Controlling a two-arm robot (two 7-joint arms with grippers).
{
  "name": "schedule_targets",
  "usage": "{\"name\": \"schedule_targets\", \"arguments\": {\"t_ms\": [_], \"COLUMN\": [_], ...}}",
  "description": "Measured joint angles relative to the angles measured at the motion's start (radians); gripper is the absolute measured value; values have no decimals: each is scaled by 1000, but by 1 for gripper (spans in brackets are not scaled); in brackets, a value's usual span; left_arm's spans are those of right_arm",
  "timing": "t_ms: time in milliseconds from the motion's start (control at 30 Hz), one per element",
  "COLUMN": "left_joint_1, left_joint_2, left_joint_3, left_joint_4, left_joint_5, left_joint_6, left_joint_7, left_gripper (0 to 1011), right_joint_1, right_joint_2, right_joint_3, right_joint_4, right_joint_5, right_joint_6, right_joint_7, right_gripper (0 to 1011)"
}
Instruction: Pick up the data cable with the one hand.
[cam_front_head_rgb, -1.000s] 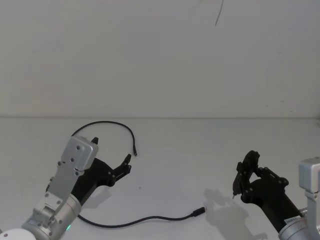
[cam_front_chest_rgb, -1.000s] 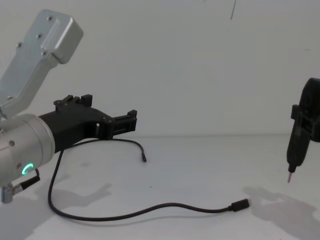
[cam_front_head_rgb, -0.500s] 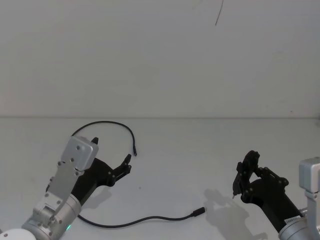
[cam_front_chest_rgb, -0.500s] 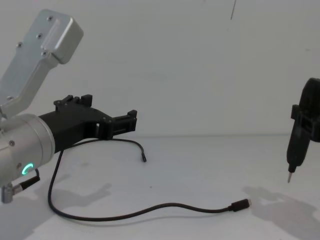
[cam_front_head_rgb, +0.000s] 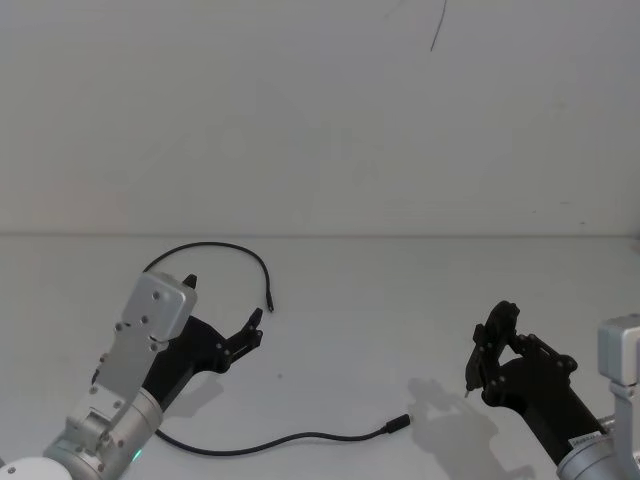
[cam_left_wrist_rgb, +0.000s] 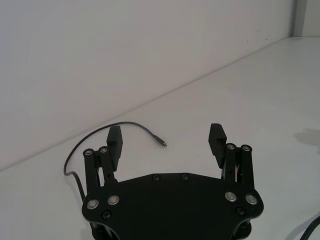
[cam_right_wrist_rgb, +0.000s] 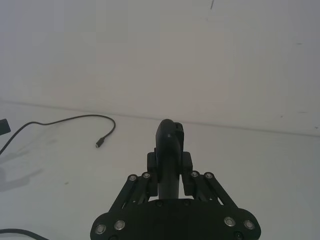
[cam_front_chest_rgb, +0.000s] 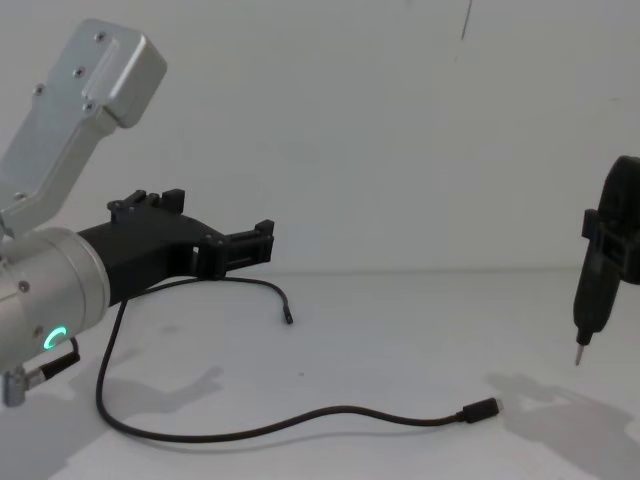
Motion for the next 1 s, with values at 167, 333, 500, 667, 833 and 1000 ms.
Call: {"name": "schedule_targets", "arguments": {"t_ms": [167,333,500,667,833,1000], "left_joint_1": [0,0,2,3,0,-7], "left_joint_2": [0,1,12,32,63,94], "left_joint_3": [0,0,1,3,5,7], "left_joint_4": [0,-1,-12,-25,-41,-55], "left_joint_5": [0,0,-3,-14,-32,-51], "left_joint_6": [0,0,5,14,29,48], "left_joint_7": [0,-2,-26,-65,-129,-195], "left_gripper": [1000,1001,1001,1001,1001,1001], "right_joint_1": [0,0,0,0,0,0], "right_joint_2": [0,0,0,0,0,0], "right_joint_3": [0,0,0,0,0,0], "right_joint_4": [0,0,0,0,0,0], "right_joint_5": [0,0,0,0,0,0], "right_joint_6": [0,0,0,0,0,0], "right_joint_7": [0,0,0,0,0,0], "right_gripper": [263,263,263,263,263,263]}}
